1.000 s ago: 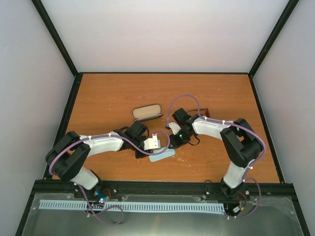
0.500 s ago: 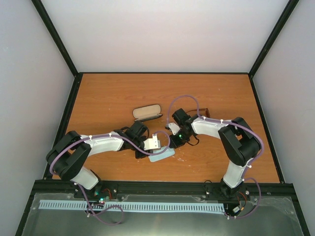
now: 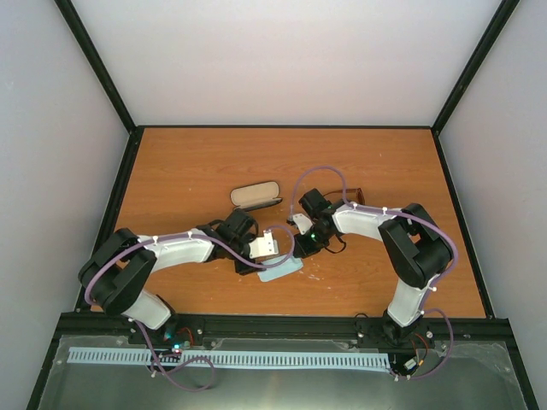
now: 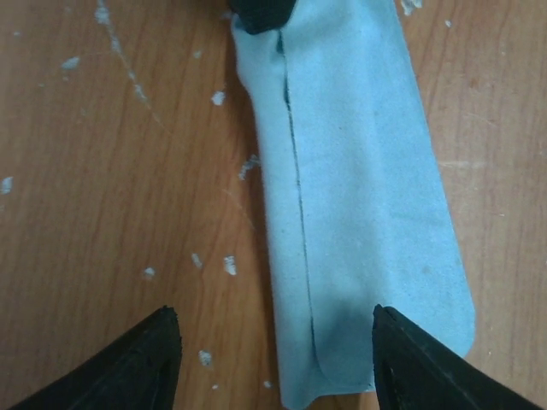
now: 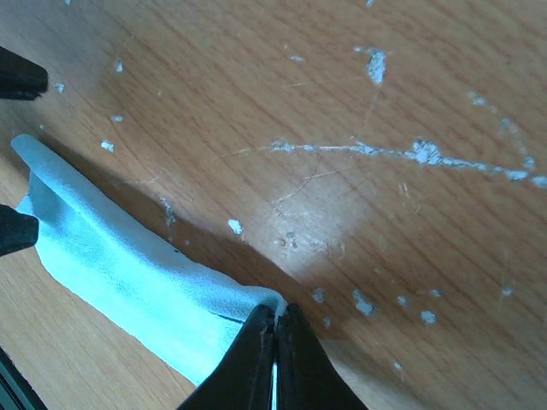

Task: Organize the sunglasses
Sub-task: Pick up the glasses cleaning cloth from the center of the board.

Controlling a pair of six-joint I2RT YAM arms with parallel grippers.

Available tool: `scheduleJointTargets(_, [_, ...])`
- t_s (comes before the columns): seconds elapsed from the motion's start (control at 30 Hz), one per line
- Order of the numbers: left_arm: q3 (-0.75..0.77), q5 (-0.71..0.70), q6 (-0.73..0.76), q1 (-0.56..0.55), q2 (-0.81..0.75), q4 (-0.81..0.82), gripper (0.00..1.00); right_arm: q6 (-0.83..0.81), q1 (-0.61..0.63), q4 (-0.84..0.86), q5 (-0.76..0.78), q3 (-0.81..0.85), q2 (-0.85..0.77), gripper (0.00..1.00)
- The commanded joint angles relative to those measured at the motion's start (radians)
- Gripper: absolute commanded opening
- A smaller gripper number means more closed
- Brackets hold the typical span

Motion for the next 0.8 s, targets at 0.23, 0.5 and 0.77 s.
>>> scheduleJointTargets(0.23, [0.083, 0.086, -0.062, 0.139, 0.019, -0.004, 0.18, 0.002, -0.005, -0.006, 0.044, -0.023, -0.001, 0.03])
scheduleJointTargets(0.5, [0.108, 0.243, 0.038, 0.139, 0.037, -0.146, 0.1, 0.006, -0.004, -0.01, 0.055, -0.015, 0.004, 0.03])
scheduleJointTargets(0.77, [0.075, 0.287, 0.119, 0.141, 0.036, -0.242, 0.09, 0.006, -0.004, -0.014, 0.06, -0.023, 0.006, 0.03])
